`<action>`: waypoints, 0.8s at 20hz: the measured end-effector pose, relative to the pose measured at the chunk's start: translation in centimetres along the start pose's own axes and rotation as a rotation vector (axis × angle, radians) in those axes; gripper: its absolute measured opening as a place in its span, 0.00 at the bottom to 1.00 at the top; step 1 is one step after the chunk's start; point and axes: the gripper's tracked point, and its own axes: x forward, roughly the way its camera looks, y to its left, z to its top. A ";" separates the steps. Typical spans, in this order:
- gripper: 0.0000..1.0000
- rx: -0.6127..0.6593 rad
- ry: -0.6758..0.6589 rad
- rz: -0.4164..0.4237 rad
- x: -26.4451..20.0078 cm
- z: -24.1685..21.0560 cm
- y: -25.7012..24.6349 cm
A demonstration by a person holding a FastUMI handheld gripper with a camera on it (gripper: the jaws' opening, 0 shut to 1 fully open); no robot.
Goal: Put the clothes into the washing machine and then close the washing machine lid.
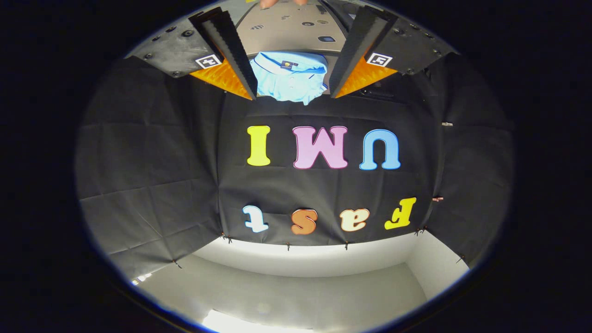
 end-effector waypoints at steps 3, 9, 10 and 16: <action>0.97 0.012 0.008 0.000 0.2 0.0 0.0; 0.97 0.004 0.023 0.002 1.3 -0.1 0.2; 0.97 0.005 0.028 -0.002 1.9 -0.3 0.1; 0.97 0.003 0.118 0.004 7.7 -2.0 -0.7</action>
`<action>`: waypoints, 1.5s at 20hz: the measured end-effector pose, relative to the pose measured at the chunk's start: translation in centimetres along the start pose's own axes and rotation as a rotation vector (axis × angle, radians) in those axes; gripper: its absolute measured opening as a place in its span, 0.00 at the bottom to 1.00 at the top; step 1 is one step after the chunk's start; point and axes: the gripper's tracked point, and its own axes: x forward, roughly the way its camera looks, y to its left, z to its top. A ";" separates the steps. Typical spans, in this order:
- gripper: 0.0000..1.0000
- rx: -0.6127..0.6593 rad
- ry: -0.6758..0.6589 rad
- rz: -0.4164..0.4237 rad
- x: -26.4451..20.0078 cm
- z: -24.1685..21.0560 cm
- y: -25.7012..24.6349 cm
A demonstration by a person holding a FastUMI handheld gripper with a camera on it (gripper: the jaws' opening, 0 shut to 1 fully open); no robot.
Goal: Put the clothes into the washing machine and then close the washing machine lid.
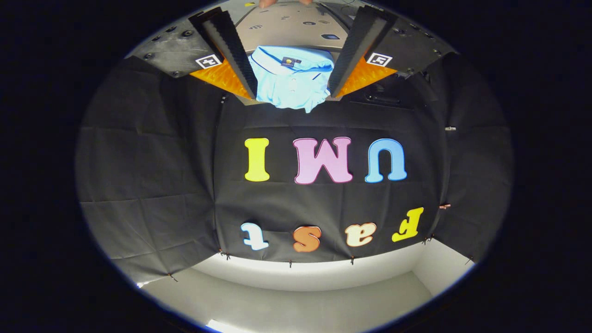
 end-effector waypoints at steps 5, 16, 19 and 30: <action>0.99 0.011 0.175 0.037 8.6 -3.3 -0.1; 0.99 -0.008 0.511 0.014 22.0 -15.2 -0.3; 0.99 -0.016 0.577 -0.003 23.2 -17.8 -0.4; 0.16 0.109 0.562 0.048 22.8 -15.0 0.5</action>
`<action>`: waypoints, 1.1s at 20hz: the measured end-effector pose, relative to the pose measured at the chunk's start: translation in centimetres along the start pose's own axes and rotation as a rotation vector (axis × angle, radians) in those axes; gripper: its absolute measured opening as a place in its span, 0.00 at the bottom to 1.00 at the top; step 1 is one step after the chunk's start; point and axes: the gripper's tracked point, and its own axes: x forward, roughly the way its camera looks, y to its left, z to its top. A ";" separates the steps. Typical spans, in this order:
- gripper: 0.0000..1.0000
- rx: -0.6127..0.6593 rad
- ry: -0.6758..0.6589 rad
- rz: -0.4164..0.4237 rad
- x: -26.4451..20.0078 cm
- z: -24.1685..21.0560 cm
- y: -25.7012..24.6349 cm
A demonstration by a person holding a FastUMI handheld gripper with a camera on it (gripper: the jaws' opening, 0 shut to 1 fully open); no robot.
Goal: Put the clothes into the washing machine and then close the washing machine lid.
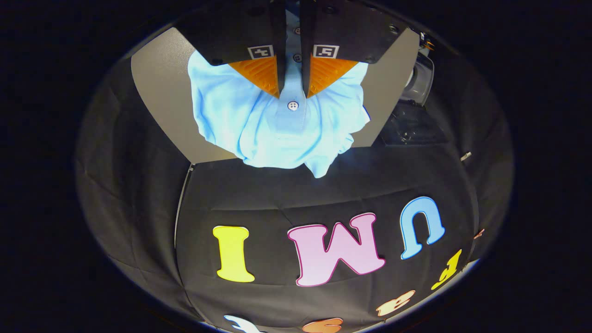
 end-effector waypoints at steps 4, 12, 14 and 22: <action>0.16 0.056 -0.052 0.044 -2.0 3.8 2.1; 0.16 0.019 -0.179 0.141 -7.1 9.9 10.2; 0.16 0.004 -0.193 0.173 -7.6 10.0 13.4; 0.16 -0.012 -0.137 0.280 -5.6 5.5 26.4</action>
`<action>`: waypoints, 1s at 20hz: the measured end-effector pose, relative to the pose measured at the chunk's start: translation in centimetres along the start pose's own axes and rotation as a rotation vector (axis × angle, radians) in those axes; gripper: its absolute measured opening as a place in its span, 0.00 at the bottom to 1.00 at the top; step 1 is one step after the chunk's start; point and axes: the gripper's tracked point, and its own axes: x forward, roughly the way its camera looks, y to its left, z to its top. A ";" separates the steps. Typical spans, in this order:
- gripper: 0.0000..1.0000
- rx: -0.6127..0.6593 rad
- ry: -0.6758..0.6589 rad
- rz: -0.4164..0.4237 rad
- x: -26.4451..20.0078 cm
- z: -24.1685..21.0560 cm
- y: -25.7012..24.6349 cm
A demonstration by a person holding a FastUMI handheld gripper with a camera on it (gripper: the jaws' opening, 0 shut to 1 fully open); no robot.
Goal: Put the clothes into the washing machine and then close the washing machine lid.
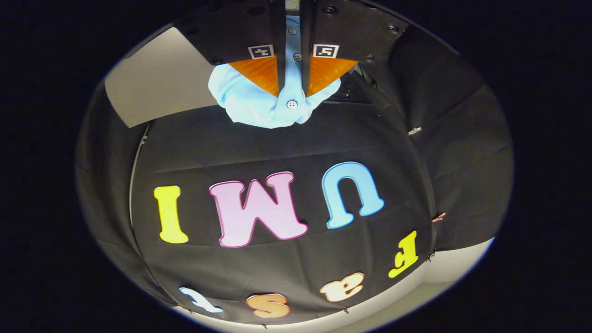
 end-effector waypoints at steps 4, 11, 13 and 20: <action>0.16 0.020 0.035 0.071 2.7 -3.4 6.3; 0.16 0.001 0.093 0.067 7.8 -10.6 9.8; 0.16 -0.022 0.119 0.042 9.4 -13.4 9.3; 0.16 -0.022 0.230 -0.054 15.5 -23.5 6.0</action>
